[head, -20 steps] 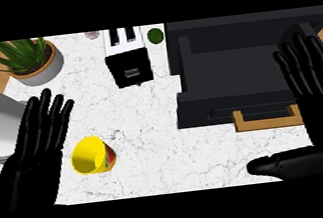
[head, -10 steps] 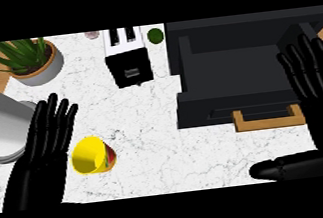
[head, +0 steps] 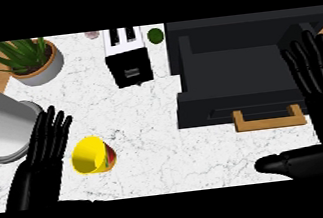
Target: Pick up the cup, place it into the drawer and close the drawer
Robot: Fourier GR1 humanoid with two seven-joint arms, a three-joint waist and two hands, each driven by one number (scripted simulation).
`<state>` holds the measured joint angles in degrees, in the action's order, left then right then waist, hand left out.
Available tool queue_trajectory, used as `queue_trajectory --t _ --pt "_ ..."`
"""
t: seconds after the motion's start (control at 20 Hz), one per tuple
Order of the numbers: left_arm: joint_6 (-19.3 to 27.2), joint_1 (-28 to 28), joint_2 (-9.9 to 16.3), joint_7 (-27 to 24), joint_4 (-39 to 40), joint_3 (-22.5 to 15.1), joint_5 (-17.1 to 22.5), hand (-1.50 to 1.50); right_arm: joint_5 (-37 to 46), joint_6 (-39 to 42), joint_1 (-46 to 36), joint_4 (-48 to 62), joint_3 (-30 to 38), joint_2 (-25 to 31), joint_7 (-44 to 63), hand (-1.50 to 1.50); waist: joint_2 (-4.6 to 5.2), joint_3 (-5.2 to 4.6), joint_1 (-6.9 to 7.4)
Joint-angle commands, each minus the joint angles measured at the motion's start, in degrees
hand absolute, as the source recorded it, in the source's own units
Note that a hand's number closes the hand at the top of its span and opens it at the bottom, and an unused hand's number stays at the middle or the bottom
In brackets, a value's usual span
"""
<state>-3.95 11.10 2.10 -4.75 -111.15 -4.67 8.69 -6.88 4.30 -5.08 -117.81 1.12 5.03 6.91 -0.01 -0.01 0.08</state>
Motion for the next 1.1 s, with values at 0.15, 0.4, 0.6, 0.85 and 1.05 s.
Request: queue_trajectory --t 0.15,0.4,0.6,0.85,1.05 --pt "-0.55 0.43 1.03 -3.52 5.76 3.89 -0.34 -1.5 0.31 2.58 5.3 0.9 -0.71 -1.39 -6.58 -1.5 0.0 0.01 -0.03" --pt "-3.09 2.38 2.14 -8.25 10.75 5.86 -0.39 -1.5 -1.24 -0.06 -1.45 -1.5 0.52 -0.12 3.6 -1.5 -0.02 0.0 0.07" --pt "-4.23 -0.81 1.93 -12.65 19.4 6.2 -2.0 -1.5 0.29 -0.86 -6.43 2.26 1.1 0.1 3.13 -1.5 0.02 -0.01 0.09" --pt "-4.54 -1.28 2.02 -14.1 22.89 7.72 -1.58 -1.5 1.0 -0.02 1.66 -5.8 -1.33 -0.91 3.59 -1.5 -0.04 0.0 -0.1" --pt "-5.17 -2.67 1.4 -17.59 28.21 7.68 -2.74 -1.5 -1.17 2.0 -0.21 1.64 2.08 -0.12 -0.31 -1.5 0.0 0.0 -0.03"
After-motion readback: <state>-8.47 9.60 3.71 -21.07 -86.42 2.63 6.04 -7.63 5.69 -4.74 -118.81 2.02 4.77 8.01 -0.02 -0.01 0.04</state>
